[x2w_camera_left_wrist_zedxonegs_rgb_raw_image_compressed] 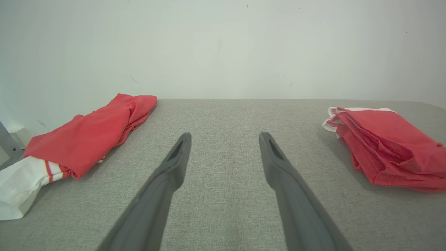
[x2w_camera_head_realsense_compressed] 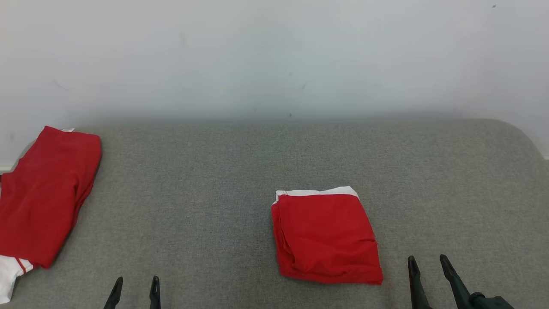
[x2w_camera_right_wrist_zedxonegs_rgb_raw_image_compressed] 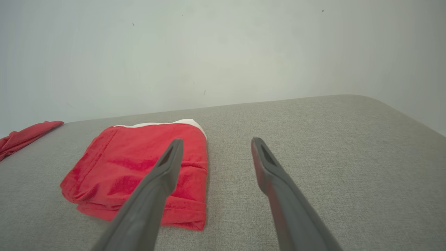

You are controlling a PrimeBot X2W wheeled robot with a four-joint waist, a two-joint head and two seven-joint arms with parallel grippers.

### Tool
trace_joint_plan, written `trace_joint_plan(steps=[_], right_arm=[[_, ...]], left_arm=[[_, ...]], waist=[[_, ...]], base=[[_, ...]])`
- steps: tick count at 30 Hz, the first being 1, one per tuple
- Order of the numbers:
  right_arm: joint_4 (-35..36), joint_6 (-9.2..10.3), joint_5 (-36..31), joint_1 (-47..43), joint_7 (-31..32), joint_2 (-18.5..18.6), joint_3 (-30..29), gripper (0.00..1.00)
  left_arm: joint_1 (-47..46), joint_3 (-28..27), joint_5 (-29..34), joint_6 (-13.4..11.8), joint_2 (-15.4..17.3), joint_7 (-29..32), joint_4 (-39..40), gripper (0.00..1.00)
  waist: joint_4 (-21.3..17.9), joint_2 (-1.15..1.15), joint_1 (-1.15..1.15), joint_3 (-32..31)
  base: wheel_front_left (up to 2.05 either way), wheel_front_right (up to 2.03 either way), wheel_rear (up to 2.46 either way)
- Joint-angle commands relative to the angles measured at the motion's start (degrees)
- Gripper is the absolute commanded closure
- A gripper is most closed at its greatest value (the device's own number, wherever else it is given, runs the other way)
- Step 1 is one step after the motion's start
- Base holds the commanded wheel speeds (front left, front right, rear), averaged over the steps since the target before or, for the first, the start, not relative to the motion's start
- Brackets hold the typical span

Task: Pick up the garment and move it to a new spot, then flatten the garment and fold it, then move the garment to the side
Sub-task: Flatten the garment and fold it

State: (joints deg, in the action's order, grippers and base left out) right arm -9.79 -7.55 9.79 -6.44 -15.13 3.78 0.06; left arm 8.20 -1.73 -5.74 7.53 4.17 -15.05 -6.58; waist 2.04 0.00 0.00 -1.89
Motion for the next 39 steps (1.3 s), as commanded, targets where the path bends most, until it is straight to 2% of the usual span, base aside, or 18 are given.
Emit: trace_joint_plan(steps=[1, 39], right_arm=[[-0.09, 0.08, -0.42, -0.17, -0.02, -0.07, -0.05, 0.00], [-0.54, 0.09, -0.50, -0.23, -0.02, -0.26, -0.12, 0.00]], left_arm=[[0.33, 0.02, -0.28, -0.10, -0.01, -0.16, -0.09, 0.00], [0.53, 0.11, -0.31, -0.10, 0.00, -0.16, -0.20, 0.00]], waist=[[0.01, 0.00, 0.00, -0.02], [0.27, 0.00, 0.00, 0.62]], base=[[0.00, 0.00, 0.00], [0.00, 0.00, 0.00]])
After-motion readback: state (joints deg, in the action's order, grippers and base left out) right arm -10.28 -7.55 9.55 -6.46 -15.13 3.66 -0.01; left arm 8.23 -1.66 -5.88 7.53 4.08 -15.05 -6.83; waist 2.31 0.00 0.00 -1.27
